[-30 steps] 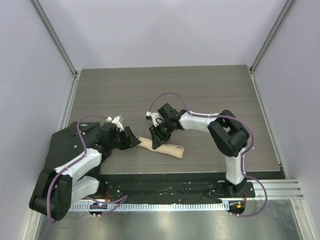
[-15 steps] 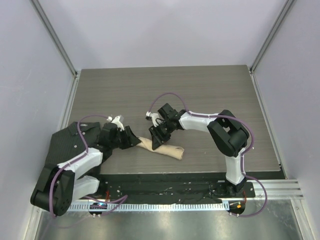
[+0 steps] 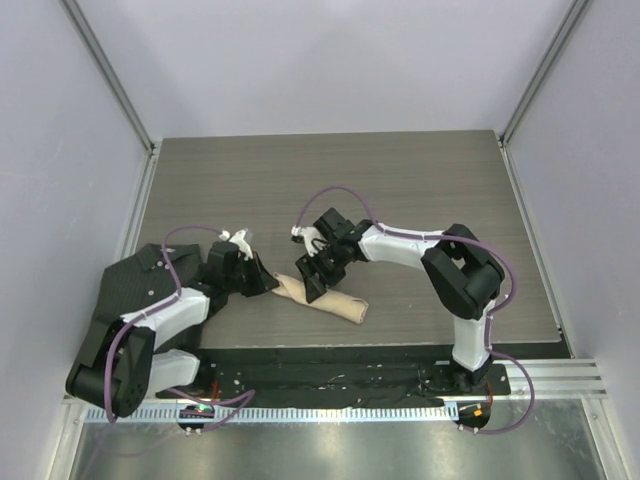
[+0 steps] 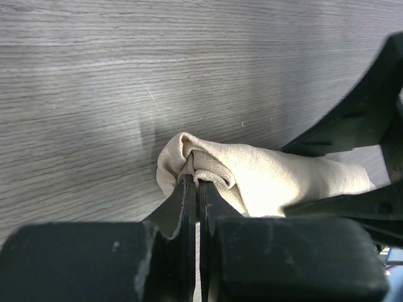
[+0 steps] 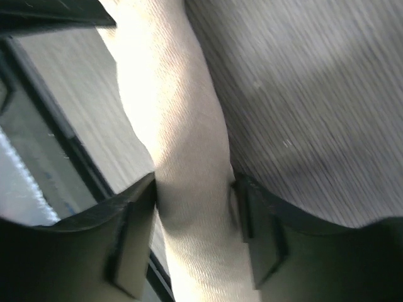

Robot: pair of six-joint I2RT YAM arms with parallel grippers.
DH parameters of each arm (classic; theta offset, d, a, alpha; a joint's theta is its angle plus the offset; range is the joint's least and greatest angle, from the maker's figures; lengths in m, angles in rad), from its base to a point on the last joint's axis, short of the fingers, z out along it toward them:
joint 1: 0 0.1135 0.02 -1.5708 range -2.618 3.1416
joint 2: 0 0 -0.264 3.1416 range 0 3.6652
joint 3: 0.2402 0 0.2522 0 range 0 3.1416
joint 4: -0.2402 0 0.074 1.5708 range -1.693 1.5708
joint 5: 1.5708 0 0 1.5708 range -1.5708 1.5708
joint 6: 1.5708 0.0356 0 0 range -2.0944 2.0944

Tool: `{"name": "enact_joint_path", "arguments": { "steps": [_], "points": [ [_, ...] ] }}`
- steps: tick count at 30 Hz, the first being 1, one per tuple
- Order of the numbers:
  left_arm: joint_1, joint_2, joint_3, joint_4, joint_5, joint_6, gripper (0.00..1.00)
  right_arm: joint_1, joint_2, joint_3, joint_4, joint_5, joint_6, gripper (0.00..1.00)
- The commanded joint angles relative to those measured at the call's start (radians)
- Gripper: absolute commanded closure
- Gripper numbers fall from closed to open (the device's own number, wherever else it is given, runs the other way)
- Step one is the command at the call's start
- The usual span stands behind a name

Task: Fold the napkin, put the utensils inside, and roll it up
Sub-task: Roll the napkin with the utensil

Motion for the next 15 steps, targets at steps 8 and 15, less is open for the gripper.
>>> {"name": "enact_joint_path", "arguments": {
  "steps": [8,15],
  "points": [
    [0.001,0.135,0.185,-0.304,-0.012,-0.018,1.00,0.203,-0.259,-0.101,0.072,0.586,-0.116,0.27],
    [0.001,0.176,0.234,-0.361,0.002,-0.024,1.00,0.282,-0.250,-0.148,0.151,0.685,-0.170,0.24]
  ]
}}
